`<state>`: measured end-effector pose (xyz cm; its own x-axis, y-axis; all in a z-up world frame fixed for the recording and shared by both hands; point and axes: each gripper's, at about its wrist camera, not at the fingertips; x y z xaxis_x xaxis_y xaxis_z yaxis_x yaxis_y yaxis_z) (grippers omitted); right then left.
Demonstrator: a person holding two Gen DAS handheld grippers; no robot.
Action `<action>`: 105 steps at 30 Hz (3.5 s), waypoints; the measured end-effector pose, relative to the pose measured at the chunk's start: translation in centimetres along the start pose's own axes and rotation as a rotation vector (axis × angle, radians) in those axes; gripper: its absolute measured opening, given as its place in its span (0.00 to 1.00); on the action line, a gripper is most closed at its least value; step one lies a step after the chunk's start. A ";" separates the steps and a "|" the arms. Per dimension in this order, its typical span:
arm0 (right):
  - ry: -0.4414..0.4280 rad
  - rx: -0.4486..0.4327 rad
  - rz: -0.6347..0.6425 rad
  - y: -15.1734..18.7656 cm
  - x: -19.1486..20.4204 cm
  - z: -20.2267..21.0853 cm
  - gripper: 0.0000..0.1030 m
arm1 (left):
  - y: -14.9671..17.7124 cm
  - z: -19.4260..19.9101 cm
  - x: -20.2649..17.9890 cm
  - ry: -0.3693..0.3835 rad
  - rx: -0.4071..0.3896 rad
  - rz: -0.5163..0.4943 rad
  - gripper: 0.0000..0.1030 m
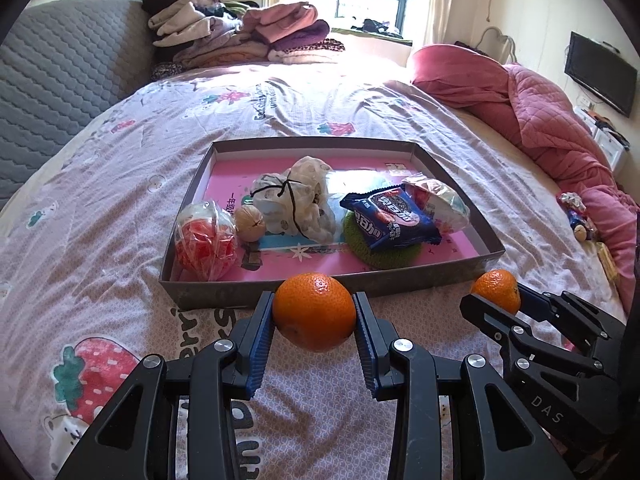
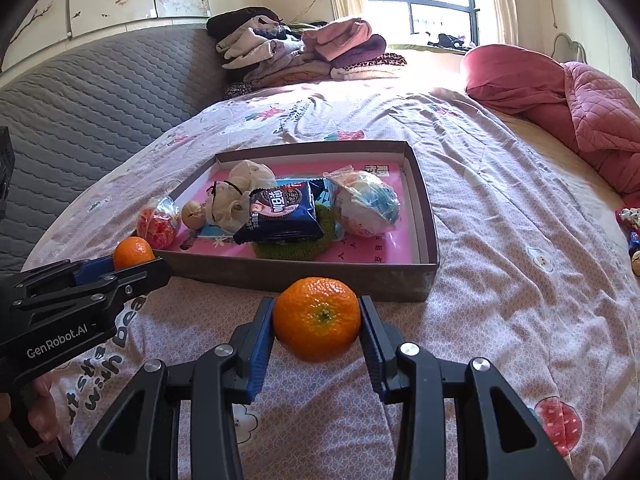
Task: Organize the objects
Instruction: 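Lift and carry both held oranges over the pink tray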
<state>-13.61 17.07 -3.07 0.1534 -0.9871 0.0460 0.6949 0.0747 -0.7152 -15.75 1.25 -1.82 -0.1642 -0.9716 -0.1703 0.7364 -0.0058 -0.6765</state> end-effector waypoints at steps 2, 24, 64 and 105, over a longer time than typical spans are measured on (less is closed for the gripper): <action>-0.002 -0.007 0.003 -0.3 0.0 0.3 0.40 | -0.1 0.4 -0.1 -0.003 -0.009 -0.004 0.38; 0.009 -0.108 0.041 -5.4 -0.2 1.3 0.40 | -2.7 0.5 0.5 -0.029 -0.038 -0.020 0.38; 0.005 -0.100 0.079 -8.4 -0.2 -3.0 0.40 | -7.5 -5.2 0.5 -0.043 -0.034 -0.038 0.38; 0.024 -0.007 0.058 -5.9 -1.9 -4.9 0.40 | -4.4 -8.2 0.0 -0.012 0.029 -0.050 0.38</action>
<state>-21.46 17.79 -2.34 0.1760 -0.9843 -0.0125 0.6803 0.1307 -0.7212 -24.38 3.19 -4.77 -0.1938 -0.9726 -0.1284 0.7459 -0.0611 -0.6632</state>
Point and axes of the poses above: each gripper's, at about its wrist camera, not at the fingertips, and z roughly against the way its jaws point, x to its left, y to its underside, and after that the axes turned 7 degrees about y, right-handed
